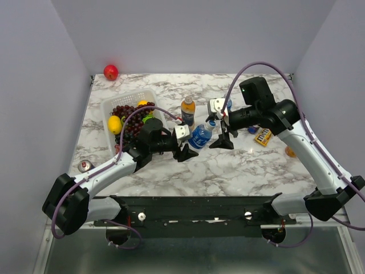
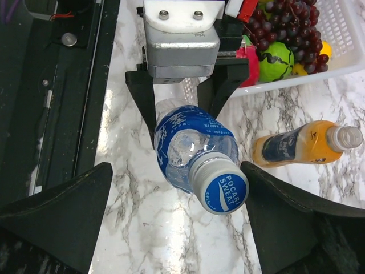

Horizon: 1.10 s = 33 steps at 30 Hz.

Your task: Screw on the bottle caps

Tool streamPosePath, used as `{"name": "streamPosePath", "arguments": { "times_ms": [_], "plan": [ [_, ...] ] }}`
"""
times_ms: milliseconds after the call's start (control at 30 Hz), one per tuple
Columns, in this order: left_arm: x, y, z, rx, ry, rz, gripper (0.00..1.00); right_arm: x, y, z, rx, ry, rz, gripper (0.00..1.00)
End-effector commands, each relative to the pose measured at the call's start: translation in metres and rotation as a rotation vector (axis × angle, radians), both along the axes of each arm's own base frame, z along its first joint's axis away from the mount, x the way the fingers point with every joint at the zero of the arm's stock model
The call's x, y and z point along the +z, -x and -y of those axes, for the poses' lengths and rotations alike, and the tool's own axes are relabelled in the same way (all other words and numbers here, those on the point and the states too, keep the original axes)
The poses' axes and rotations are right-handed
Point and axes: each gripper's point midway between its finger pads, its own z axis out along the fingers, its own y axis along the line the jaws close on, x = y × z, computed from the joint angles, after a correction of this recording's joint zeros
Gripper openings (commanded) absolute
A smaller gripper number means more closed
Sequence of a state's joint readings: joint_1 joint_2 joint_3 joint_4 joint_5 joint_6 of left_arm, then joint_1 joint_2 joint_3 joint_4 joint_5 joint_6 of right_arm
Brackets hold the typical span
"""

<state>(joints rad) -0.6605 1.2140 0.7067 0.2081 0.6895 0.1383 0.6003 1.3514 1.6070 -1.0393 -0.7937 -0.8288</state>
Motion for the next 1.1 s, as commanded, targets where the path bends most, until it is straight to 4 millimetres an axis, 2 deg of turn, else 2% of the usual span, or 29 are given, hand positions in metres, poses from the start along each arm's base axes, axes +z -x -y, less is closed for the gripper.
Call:
{"name": "streamPosePath", "arguments": {
  "times_ms": [0,367,433,500,567,633,667,767,867,1067],
  "plan": [
    [0.014,-0.008,0.000,0.040,0.070,-0.030,0.00,-0.008,0.007,0.010,-0.038,0.029,-0.017,1.00],
    [0.017,-0.013,-0.003,0.068,0.092,-0.042,0.00,-0.034,-0.011,0.042,-0.258,0.169,-0.003,0.99],
    [0.015,-0.013,-0.004,0.068,0.088,-0.046,0.00,-0.033,-0.011,0.047,-0.286,0.180,-0.003,0.99],
    [0.011,-0.011,-0.004,0.041,0.066,-0.015,0.00,-0.023,-0.019,0.049,-0.352,0.147,0.002,0.99],
    [0.005,-0.005,-0.004,0.005,0.036,-0.008,0.00,0.001,-0.027,0.045,-0.383,0.059,-0.032,0.99],
    [-0.005,0.000,-0.006,-0.039,-0.015,0.018,0.00,0.014,-0.034,0.037,-0.381,0.020,-0.041,0.99],
    [-0.007,0.003,-0.006,-0.063,-0.026,0.023,0.00,0.030,-0.030,0.029,-0.328,-0.028,-0.029,0.99],
    [-0.006,0.005,-0.004,-0.090,-0.040,0.028,0.00,0.043,-0.019,0.012,-0.188,-0.119,-0.001,0.99],
    [-0.003,0.005,0.000,-0.099,-0.035,0.025,0.00,0.042,-0.011,0.000,-0.105,-0.174,-0.026,1.00],
    [0.002,0.003,0.004,-0.102,-0.031,0.018,0.00,0.023,-0.004,-0.010,-0.027,-0.169,-0.117,0.99]
  ]
}}
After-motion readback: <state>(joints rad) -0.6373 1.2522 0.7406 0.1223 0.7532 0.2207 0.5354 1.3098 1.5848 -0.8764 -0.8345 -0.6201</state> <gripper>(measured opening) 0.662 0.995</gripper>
